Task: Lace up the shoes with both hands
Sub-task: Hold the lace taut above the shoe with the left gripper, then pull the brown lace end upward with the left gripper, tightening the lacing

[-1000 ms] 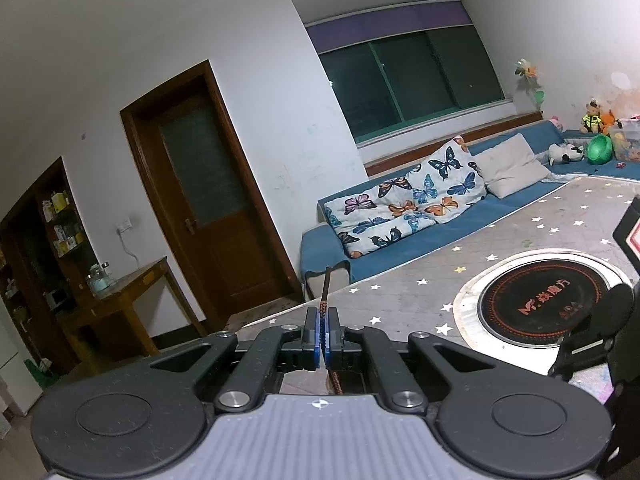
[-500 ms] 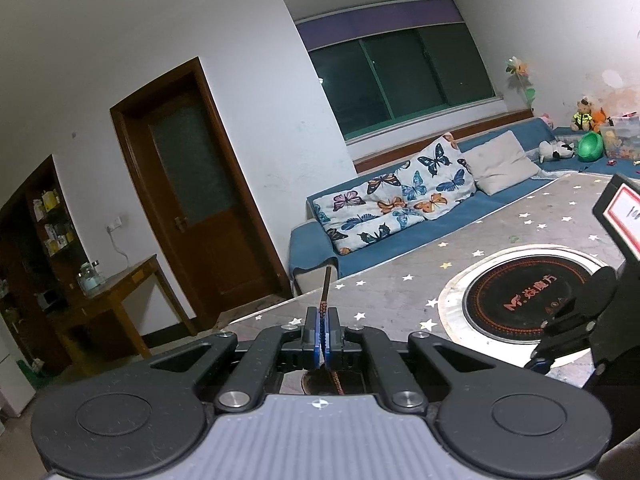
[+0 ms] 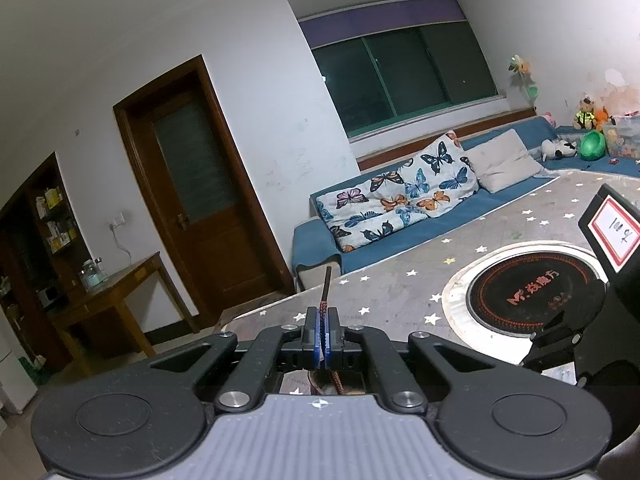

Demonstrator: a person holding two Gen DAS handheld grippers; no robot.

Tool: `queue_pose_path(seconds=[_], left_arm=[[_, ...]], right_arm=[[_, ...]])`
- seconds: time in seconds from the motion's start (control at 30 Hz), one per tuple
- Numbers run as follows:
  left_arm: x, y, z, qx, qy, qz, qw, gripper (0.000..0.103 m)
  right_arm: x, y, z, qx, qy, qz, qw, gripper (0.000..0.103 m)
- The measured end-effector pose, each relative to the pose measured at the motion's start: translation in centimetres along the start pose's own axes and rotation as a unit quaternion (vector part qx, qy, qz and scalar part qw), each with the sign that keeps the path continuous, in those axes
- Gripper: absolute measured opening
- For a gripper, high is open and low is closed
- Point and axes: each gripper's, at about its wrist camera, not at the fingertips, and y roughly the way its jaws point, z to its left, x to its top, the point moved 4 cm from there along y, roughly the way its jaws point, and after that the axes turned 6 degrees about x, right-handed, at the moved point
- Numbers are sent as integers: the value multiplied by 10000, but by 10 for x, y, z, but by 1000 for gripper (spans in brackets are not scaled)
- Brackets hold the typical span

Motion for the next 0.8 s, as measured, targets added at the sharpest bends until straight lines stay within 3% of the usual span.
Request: queue_pose_path(seconds=[0.37, 0.6, 0.8], left_arm=[[-4, 3, -1, 65, 34, 33, 10000, 3], [-8, 6, -3, 42, 15, 106, 9999, 3], [-3, 7, 2, 140, 48, 76, 9999, 3]], right_arm=[[2, 4, -1, -79, -51, 38, 9999, 57], [-1, 11, 1, -350, -343, 104, 9987, 57], [0, 11, -4, -286, -266, 111, 9992, 57]])
